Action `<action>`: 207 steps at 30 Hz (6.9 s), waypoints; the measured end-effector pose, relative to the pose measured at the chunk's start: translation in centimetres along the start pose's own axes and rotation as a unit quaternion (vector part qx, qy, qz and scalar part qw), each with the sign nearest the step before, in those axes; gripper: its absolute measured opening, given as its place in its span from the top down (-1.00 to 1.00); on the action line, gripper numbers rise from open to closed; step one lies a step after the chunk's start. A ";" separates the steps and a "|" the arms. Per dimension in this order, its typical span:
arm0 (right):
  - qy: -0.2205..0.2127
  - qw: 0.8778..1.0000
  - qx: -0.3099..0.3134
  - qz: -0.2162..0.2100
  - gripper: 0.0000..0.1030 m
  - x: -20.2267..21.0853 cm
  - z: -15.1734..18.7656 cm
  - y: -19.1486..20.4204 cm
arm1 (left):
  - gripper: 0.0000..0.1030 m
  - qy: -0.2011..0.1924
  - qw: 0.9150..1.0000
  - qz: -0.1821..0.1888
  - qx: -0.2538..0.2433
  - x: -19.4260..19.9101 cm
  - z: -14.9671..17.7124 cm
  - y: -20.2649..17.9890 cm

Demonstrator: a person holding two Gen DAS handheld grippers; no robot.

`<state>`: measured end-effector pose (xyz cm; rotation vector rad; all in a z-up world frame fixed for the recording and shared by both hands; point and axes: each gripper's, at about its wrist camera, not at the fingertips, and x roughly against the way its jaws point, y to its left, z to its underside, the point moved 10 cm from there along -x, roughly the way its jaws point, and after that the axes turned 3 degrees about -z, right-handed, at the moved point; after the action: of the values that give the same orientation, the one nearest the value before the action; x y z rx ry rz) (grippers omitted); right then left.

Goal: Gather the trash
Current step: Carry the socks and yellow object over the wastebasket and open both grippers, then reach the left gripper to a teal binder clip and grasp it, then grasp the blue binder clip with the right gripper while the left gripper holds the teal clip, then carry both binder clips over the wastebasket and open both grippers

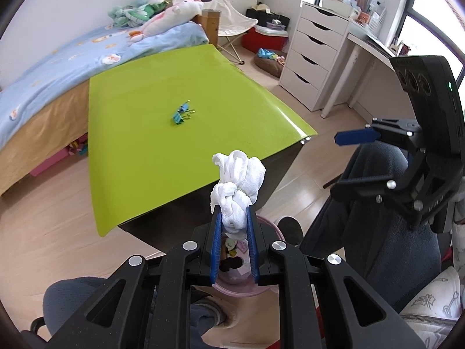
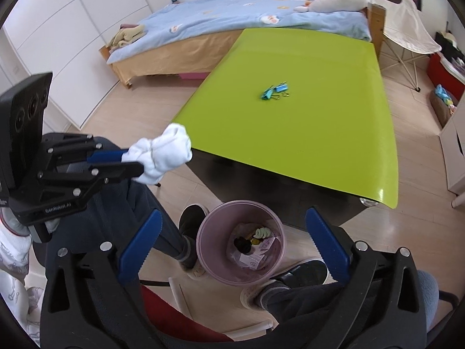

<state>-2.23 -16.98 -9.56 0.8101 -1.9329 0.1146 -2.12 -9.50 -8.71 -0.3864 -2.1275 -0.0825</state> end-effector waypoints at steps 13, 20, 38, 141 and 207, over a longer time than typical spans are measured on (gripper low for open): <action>-0.016 1.000 -0.016 0.010 -0.90 1.2 -0.2 -1.4 | 0.67 0.017 0.999 0.017 -0.024 -0.7 0.4 -1.9; -0.019 1.000 -0.022 0.011 -0.90 1.5 -0.1 -1.9 | -0.12 0.025 0.999 0.031 -0.024 -1.5 0.5 -2.2; -0.018 0.999 -0.029 0.008 -0.94 0.8 -0.3 -2.2 | -0.85 0.013 0.999 0.002 0.033 -1.7 -0.2 0.8; 0.179 0.970 0.156 0.052 -0.19 -21.2 -18.4 -8.3 | 0.99 0.097 0.985 -0.051 0.132 -13.5 -11.4 17.1; 0.039 0.997 0.070 0.001 0.51 -2.8 0.2 3.0 | 0.99 -0.002 0.999 -0.012 0.037 -0.5 0.6 1.6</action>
<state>-3.32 -13.42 -11.21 0.8835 -1.8670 0.2820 -1.81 -8.01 -9.61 -0.3175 -2.1324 -0.0158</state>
